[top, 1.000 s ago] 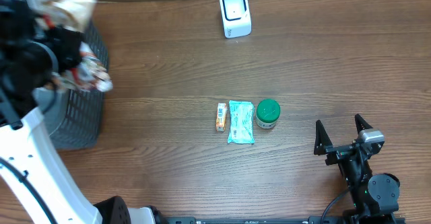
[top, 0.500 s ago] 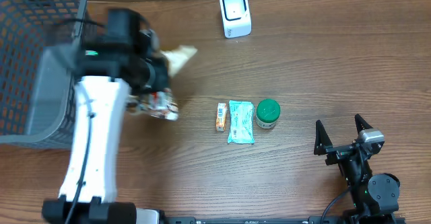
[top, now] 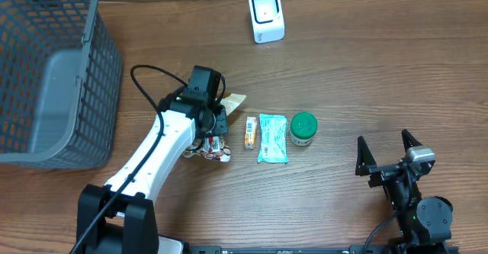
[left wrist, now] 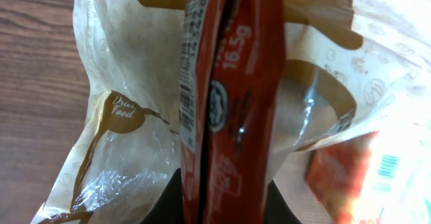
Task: Scan the item barcode
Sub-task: 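Lift the snack bag out and carry it toward the table center, then lower the snack bag onto the table left of the Kleenex pack and release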
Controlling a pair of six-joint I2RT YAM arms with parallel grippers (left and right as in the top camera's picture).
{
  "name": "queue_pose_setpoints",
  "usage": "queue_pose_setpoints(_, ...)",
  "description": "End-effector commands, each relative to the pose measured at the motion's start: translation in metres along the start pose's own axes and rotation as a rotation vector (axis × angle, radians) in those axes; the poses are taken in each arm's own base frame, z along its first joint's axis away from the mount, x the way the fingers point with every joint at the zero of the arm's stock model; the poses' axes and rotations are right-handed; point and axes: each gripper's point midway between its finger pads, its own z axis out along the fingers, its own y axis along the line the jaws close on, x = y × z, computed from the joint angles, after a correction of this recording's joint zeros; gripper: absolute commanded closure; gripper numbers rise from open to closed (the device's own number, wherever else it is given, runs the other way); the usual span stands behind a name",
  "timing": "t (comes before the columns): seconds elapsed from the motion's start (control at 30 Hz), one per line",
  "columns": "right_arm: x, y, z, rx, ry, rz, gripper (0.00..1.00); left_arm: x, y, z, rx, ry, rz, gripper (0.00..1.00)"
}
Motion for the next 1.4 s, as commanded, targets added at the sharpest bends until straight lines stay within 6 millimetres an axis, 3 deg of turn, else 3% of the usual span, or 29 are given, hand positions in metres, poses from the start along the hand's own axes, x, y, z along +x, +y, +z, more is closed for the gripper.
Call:
queue_pose_setpoints(0.0, 0.001, -0.003, 0.0, 0.015, -0.008, -0.001, 0.0, 0.003, 0.006, 0.008, -0.034, -0.018, -0.046, 0.96)
queue_pose_setpoints(0.07, 0.001, -0.003, 0.0, 0.015, -0.008, -0.001, 0.0, 0.005, 0.006, 0.013, -0.03, -0.026, -0.046, 0.95)
queue_pose_setpoints(0.17, 0.001, -0.003, 0.0, 0.015, -0.008, -0.001, 0.0, 0.011, 0.006, 0.022, -0.016, -0.024, -0.059, 0.8)
queue_pose_setpoints(0.33, 0.001, -0.003, 0.0, 0.015, -0.008, -0.001, 0.0, 0.026, 0.007, 0.036, 0.003, -0.008, -0.061, 0.74)
queue_pose_setpoints(0.6, 0.001, -0.003, 0.0, 0.015, -0.008, -0.001, 0.0, 0.028, 0.007, 0.041, 0.008, -0.019, -0.062, 0.48)
queue_pose_setpoints(0.67, 0.001, -0.003, 0.0, 0.015, -0.008, -0.001, 0.0, 0.025, 0.006, 0.04, 0.012, -0.03, -0.058, 0.49)
queue_pose_setpoints(0.8, 0.001, -0.003, 0.0, 0.015, -0.008, -0.001, 0.0, 0.014, 0.006, 0.033, 0.008, -0.045, -0.032, 0.63)
queue_pose_setpoints(1.03, 0.001, -0.003, 0.0, 0.015, -0.008, -0.001, 0.0, 0.007, 0.008, 0.018, -0.019, -0.023, -0.031, 0.66)
queue_pose_setpoints(1.2, 0.001, -0.003, 0.0, 0.015, -0.008, -0.001, 0.0, 0.009, 0.022, 0.017, -0.095, -0.022, -0.02, 0.71)
queue_pose_setpoints(1.37, 0.001, -0.003, 0.0, 0.015, -0.008, -0.001, 0.0, 0.015, 0.024, 0.019, -0.099, -0.001, -0.015, 0.64)
